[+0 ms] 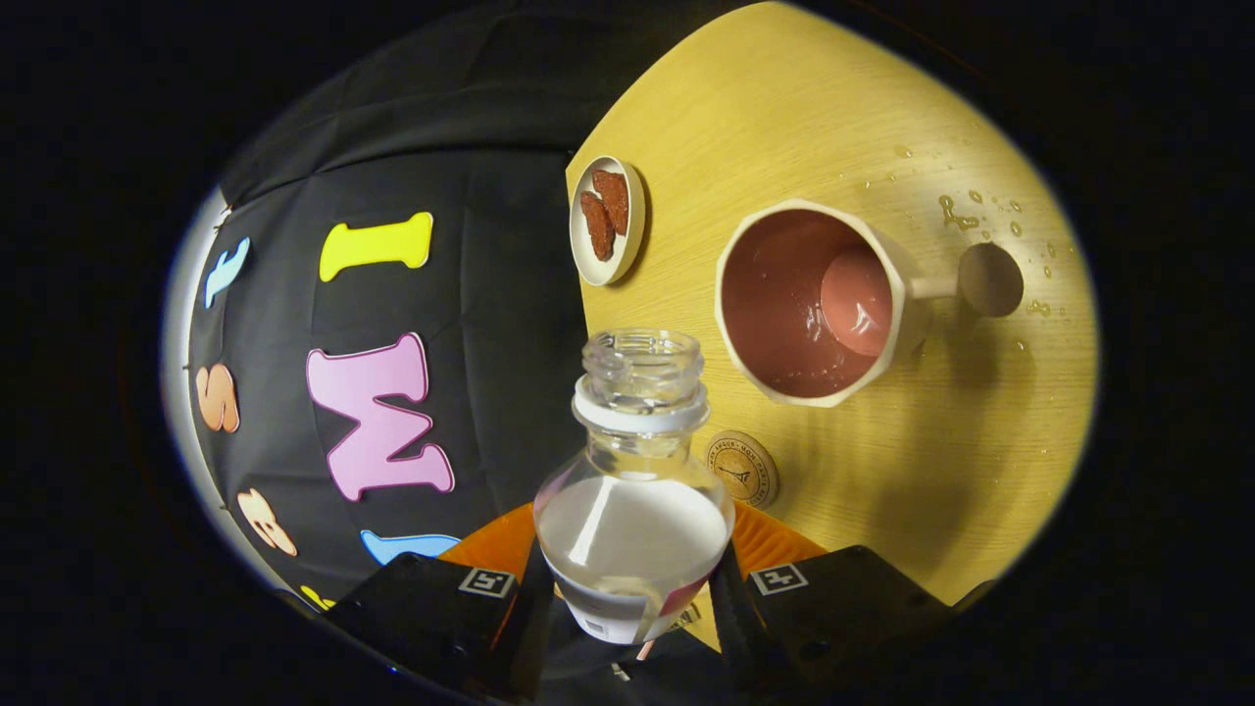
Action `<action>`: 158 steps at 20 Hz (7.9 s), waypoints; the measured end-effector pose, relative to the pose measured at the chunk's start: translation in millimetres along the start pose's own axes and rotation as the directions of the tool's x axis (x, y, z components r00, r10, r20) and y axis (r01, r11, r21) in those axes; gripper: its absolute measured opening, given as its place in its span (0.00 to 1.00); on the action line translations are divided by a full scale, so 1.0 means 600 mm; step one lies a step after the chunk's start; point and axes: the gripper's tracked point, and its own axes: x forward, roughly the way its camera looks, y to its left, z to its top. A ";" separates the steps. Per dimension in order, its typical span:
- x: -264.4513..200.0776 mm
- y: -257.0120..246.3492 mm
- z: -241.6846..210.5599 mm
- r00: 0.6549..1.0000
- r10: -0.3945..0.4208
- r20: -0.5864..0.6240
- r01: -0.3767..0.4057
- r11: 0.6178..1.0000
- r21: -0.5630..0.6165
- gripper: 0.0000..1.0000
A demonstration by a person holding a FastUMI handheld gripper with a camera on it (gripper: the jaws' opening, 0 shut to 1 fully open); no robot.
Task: Take the bottle from table, then pour the juice into the cup, finally place the bottle on the coaster
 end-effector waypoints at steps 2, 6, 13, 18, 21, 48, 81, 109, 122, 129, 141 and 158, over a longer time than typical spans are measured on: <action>0.006 -0.004 0.004 1.000 -0.018 -0.001 0.019 0.998 0.055 0.72; 0.017 -0.018 0.007 0.999 -0.050 -0.012 0.051 0.984 0.171 0.72; 0.017 -0.009 0.012 0.997 -0.043 -0.063 0.061 0.945 0.321 0.72; 0.017 0.010 0.008 0.994 -0.026 -0.104 0.068 0.903 0.424 0.72; 0.016 0.016 0.008 0.994 -0.016 -0.107 0.067 0.868 0.492 0.72; -0.036 0.080 0.022 0.979 0.032 -0.202 0.129 0.671 0.730 0.72; -0.046 0.087 0.051 0.985 0.000 -0.171 0.125 0.687 0.715 0.72; -0.111 0.093 -0.178 0.986 0.100 -0.134 -0.142 0.072 -0.987 0.72; 0.064 0.107 -0.194 0.928 0.371 -0.012 0.108 -0.302 -0.947 0.73; 0.164 0.034 -0.159 0.940 0.338 0.047 0.125 -0.215 -0.969 0.74; 0.196 0.018 -0.115 0.947 0.303 0.106 0.161 -0.163 -0.973 0.76; 0.151 -0.030 -0.103 0.973 0.193 0.126 0.172 -0.243 -0.955 0.98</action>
